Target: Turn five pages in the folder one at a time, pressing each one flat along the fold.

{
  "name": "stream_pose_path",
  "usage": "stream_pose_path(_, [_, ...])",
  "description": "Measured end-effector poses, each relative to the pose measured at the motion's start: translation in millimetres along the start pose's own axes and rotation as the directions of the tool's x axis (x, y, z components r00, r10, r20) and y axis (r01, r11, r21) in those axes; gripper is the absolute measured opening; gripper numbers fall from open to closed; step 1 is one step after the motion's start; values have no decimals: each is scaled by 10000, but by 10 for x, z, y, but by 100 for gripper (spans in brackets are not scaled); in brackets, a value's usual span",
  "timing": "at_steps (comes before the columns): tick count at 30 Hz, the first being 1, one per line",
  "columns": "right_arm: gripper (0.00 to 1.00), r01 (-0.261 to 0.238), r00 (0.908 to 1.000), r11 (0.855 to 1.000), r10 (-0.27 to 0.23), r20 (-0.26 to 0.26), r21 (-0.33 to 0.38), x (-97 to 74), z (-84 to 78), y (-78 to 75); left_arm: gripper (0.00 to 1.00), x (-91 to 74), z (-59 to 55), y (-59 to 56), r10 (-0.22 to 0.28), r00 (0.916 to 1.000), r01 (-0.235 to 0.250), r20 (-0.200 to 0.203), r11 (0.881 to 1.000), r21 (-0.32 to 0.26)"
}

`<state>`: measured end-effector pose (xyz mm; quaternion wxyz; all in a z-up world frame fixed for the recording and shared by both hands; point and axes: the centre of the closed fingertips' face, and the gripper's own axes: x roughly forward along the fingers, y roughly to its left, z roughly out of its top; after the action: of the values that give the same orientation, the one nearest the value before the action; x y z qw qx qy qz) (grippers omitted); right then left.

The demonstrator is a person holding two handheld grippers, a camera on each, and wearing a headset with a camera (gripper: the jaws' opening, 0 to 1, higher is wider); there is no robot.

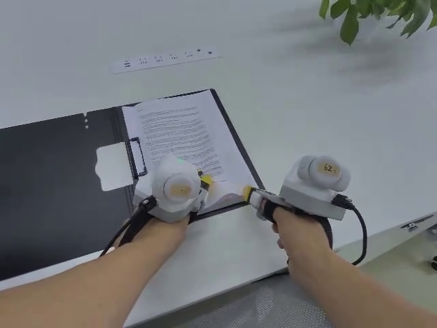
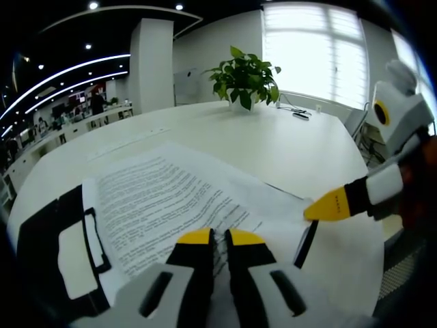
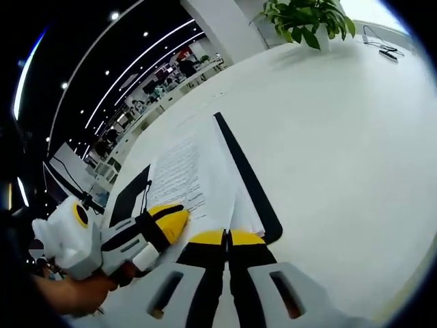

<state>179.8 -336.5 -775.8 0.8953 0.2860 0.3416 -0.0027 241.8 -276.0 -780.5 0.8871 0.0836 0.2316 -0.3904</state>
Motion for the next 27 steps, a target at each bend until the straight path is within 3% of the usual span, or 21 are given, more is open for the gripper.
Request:
stream_pose_path(5, [0,-189,9996,9979,177,199,624,-43,29,38,6,-5,4,4,75,9999,-78,-106,9997,-243])
stream_pose_path(10, [0,-305,9984,9974,274,485,650,-90,79,88,9,-59,-9,12,86,9994,-105,-343,9984,-550])
stream_pose_path(19, [0,-944,9892,9924,846,1193,787,-250,255,295,29,-354,-45,112,239,9955,-327,-913,9948,-968])
stream_pose_path(21, [0,-1174,9842,9898,1053,1420,801,-306,310,378,27,-470,3,168,375,9972,-426,-650,9960,-791])
stream_pose_path(27, [0,-1838,9677,9820,1729,1833,440,-428,430,668,30,-800,146,353,828,9966,-822,17,9916,-995])
